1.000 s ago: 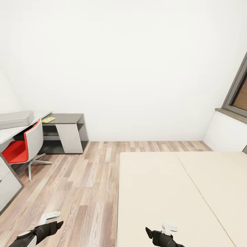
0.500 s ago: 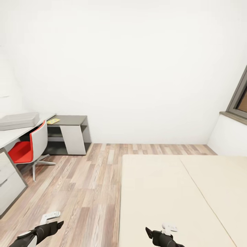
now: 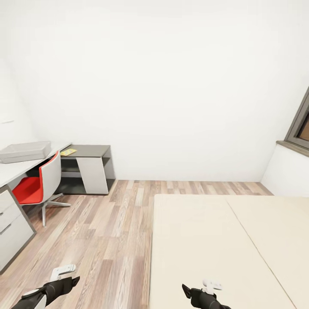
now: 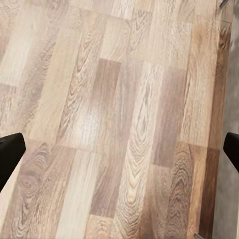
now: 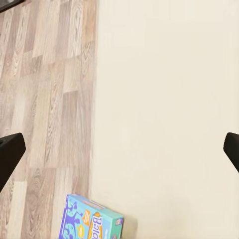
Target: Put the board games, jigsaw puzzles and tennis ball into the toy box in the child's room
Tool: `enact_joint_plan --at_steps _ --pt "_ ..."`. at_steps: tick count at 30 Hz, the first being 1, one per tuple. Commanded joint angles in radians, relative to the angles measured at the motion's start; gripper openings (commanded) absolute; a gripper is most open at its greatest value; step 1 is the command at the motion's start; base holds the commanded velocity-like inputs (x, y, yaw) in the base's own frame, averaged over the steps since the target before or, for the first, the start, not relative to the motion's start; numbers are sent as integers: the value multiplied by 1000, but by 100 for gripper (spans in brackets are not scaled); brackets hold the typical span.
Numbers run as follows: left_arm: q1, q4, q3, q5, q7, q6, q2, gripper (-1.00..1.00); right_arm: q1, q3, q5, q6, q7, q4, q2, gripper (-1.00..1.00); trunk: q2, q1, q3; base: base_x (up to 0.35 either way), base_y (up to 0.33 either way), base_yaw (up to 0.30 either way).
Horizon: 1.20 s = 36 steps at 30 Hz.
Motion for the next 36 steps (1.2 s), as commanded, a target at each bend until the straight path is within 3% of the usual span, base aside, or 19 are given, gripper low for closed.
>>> enact_joint_plan --at_steps 1,36 --pt "0 -2 6 10 -6 10 0 100 -1 -6 -10 10 7 -2 1 100 -2 1 -2 0 0 3" --pt "0 -2 6 8 -9 9 0 100 -1 -6 -8 10 7 -2 1 100 -2 1 10 0 0 -59"
